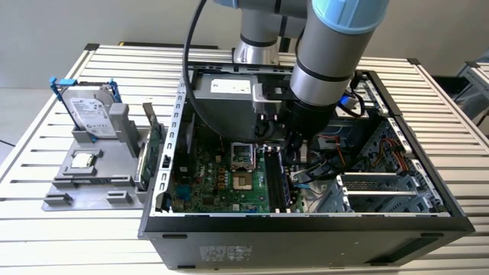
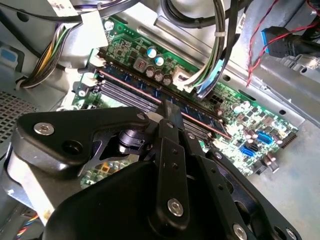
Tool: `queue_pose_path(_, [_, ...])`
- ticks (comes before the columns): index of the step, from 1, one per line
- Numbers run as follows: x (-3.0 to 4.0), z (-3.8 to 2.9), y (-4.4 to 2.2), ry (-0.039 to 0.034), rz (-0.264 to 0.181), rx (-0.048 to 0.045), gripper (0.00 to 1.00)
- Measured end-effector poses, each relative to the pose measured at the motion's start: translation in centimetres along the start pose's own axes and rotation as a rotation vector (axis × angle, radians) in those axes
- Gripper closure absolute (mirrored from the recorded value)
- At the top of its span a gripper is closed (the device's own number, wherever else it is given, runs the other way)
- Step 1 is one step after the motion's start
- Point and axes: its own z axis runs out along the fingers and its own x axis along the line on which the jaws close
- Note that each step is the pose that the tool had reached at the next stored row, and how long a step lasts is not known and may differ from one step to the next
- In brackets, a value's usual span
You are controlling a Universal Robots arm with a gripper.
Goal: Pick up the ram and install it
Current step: 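Press down the ram until it locks into place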
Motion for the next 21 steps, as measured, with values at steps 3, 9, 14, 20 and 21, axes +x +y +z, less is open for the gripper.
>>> queue_pose_path(3, [-0.01,0.38,-0.01,0.0000,0.000,0.0000,1.00])
queue_pose_path(9, [-0.01,1.01,-0.02,0.0000,0.000,0.0000,1.00])
queue_pose_path(14, [-0.02,1.53,-0.03,-0.0001,0.000,0.0000,1.00])
queue_pose_path(20, [-0.01,1.90,-0.03,0.0006,0.000,-0.0001,1.00])
queue_pose_path(21, [-0.02,1.93,-0.04,0.0003,0.000,-0.0001,1.00])
